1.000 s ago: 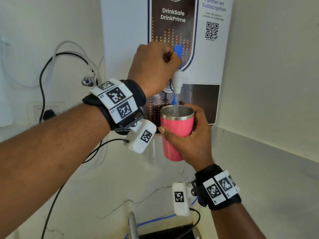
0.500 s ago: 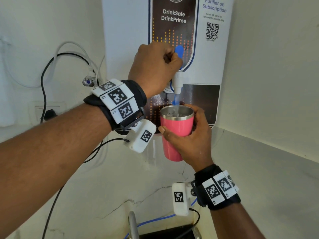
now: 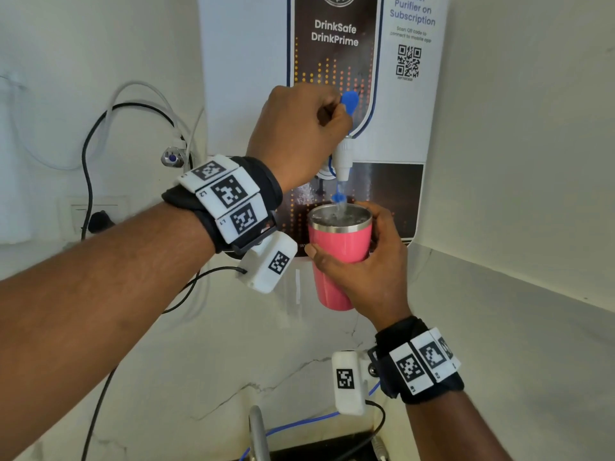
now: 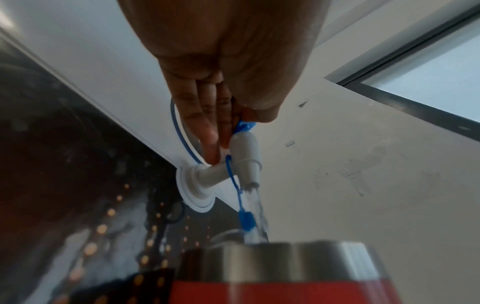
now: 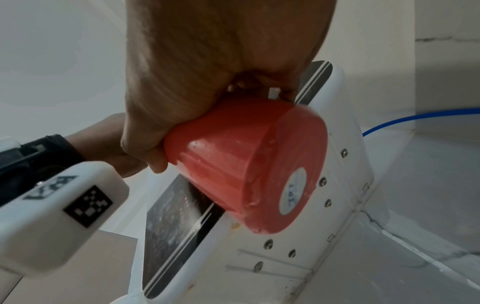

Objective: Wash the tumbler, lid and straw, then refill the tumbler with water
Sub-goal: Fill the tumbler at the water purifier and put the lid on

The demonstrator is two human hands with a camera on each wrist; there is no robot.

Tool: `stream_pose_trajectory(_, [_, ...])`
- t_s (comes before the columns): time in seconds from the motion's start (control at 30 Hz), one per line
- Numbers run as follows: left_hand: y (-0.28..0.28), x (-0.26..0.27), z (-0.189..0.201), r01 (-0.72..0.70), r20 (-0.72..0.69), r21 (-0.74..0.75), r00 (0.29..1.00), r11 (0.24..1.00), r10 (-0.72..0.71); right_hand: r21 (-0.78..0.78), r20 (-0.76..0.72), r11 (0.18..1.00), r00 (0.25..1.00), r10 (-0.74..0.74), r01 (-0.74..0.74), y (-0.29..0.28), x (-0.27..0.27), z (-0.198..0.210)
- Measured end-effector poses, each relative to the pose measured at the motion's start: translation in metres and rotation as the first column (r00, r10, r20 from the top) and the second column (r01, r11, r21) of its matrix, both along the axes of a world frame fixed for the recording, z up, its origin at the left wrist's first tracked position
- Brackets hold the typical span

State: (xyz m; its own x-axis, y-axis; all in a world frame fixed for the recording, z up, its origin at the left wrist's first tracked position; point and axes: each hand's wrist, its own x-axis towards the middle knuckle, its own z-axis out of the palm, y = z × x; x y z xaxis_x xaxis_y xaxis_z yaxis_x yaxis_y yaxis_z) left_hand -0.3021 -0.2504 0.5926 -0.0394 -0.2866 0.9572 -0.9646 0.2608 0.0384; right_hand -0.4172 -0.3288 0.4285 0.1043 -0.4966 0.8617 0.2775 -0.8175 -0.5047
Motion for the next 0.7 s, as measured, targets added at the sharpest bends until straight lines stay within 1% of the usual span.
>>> stream_pose_trajectory(0.13, [0.007, -0.004, -0.006, -0.034, 0.084, -0.031, 0.996, 0.999, 0.037, 0.016, -0.019, 0.999, 0.999, -0.027, 0.028, 0.003, -0.001, -0.001])
stream_pose_trajectory(0.33, [0.018, -0.004, -0.013, -0.013, -0.011, 0.01, 1.0, 1.0, 0.013, 0.075, -0.091, 0.997, 0.996, -0.001, 0.008, 0.013, -0.005, -0.013])
stream_pose_trajectory(0.43, [0.026, -0.005, -0.027, -0.01, -0.009, 0.054, 1.0, 0.998, 0.011, 0.099, -0.121, 0.995, 0.992, 0.028, -0.016, 0.024, -0.007, -0.027])
stream_pose_trajectory(0.5, [0.032, -0.001, -0.042, 0.015, -0.02, 0.074, 1.0, 0.997, -0.014, 0.119, -0.127, 0.992, 0.99, 0.056, -0.041, 0.031, -0.008, -0.04])
stream_pose_trajectory(0.57, [0.037, 0.01, -0.065, 0.073, -0.069, 0.073, 0.995, 0.995, -0.068, 0.146, -0.129, 0.987, 0.988, 0.088, -0.069, 0.039, -0.009, -0.056])
stream_pose_trajectory(0.63, [0.046, 0.025, -0.098, 0.133, -0.153, 0.085, 0.981, 0.987, -0.119, 0.172, -0.147, 0.981, 0.982, 0.118, -0.092, 0.047, -0.009, -0.075])
stream_pose_trajectory(0.7, [0.058, 0.041, -0.139, 0.162, -0.238, 0.152, 0.963, 0.975, -0.122, 0.202, -0.182, 0.973, 0.972, 0.148, -0.111, 0.057, -0.008, -0.095])
